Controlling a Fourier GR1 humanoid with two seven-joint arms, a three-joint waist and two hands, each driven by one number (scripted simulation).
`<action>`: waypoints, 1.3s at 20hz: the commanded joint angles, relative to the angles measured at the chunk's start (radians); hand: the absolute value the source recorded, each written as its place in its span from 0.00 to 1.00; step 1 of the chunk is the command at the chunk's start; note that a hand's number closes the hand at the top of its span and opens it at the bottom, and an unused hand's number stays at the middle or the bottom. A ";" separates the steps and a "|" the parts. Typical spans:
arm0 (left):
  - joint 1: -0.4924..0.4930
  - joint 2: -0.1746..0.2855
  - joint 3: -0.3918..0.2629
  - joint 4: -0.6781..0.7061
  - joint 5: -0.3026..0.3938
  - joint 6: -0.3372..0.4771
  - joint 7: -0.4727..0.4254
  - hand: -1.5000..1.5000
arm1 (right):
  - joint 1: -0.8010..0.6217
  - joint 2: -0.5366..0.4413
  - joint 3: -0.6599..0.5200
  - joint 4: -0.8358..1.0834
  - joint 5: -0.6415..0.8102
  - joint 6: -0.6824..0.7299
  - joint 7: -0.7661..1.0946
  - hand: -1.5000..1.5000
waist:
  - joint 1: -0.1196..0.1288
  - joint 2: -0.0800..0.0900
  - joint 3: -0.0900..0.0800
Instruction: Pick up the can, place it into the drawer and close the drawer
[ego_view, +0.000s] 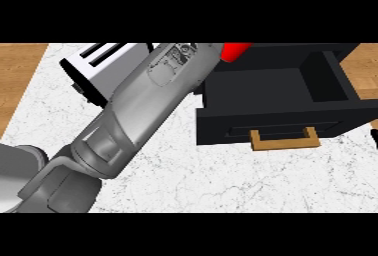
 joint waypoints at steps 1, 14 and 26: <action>0.002 0.000 -0.048 0.078 0.060 0.020 -0.066 1.00 | 0.055 0.045 0.057 -0.044 0.034 -0.004 -0.022 0.00 | -0.027 0.005 0.000; -0.016 0.000 -0.188 0.185 0.157 0.077 -0.141 1.00 | -0.021 -0.009 0.003 0.009 -0.002 0.008 -0.002 0.00 | -0.050 0.011 0.002; -0.018 0.000 -0.260 0.272 0.186 0.089 -0.184 0.00 | -0.095 -0.016 0.019 -0.003 0.014 -0.029 0.065 0.00 | -0.048 0.015 0.000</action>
